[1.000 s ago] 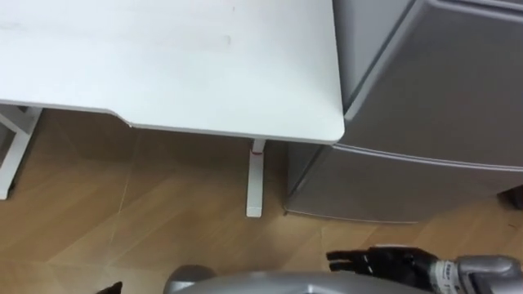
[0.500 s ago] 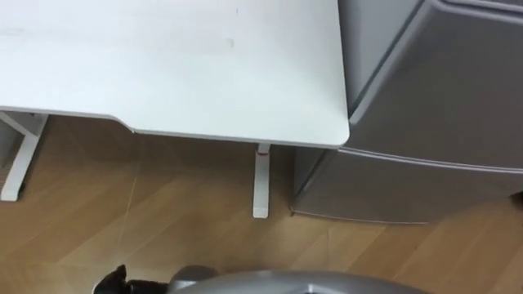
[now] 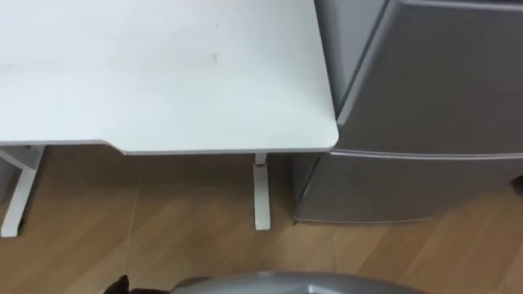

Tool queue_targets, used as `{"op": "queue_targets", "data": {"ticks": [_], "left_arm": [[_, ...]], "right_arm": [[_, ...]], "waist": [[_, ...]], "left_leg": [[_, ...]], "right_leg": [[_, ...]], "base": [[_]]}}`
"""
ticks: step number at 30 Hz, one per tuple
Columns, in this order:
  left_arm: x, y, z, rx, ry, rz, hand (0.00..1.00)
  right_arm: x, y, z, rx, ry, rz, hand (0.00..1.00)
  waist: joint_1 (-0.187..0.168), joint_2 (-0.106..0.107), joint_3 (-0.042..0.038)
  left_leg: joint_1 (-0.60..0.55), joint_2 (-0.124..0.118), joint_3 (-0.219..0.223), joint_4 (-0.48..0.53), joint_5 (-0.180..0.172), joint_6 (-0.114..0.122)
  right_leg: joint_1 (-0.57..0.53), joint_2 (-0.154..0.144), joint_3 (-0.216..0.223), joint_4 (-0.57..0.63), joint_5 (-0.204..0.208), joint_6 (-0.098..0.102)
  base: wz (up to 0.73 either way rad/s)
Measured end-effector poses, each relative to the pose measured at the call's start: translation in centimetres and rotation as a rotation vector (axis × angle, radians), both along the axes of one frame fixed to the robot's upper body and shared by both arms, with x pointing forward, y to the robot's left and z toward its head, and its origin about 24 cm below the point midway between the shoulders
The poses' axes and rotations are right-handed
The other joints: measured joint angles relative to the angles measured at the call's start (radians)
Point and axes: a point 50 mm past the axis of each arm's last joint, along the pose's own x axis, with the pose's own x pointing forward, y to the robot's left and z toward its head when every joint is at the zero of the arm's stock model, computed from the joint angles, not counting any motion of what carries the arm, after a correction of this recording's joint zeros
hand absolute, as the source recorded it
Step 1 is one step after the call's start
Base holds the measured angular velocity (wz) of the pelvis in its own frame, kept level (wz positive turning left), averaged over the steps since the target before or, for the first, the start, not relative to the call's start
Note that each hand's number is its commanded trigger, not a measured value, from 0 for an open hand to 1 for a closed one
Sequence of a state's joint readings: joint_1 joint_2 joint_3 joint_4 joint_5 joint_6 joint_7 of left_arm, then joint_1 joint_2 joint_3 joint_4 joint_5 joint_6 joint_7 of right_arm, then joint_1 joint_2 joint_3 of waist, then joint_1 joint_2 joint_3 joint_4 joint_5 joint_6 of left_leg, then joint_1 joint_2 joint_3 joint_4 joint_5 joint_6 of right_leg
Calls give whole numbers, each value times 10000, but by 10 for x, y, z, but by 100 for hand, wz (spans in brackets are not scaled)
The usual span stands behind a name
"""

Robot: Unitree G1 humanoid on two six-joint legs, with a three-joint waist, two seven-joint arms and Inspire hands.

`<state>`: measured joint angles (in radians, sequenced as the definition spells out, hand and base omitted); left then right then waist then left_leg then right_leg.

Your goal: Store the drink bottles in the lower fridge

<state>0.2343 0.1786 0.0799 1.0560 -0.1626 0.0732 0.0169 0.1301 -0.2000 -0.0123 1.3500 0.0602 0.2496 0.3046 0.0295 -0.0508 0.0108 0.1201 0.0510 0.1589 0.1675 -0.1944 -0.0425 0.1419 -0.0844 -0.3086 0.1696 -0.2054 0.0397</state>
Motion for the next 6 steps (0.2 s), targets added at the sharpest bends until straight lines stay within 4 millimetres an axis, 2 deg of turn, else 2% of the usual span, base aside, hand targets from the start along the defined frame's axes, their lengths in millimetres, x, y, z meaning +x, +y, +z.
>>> {"op": "queue_targets", "data": {"ticks": [6], "left_arm": [[-2,-4,-1,-150,-46,70,0]], "right_arm": [[1,1,-1,-180,-86,620,0]], "waist": [[-7,96,0]], "left_leg": [[-33,-1,39,-8,0,1]], "right_leg": [[-32,-8,52,-2,-4,7]], "base": [[0]]}}
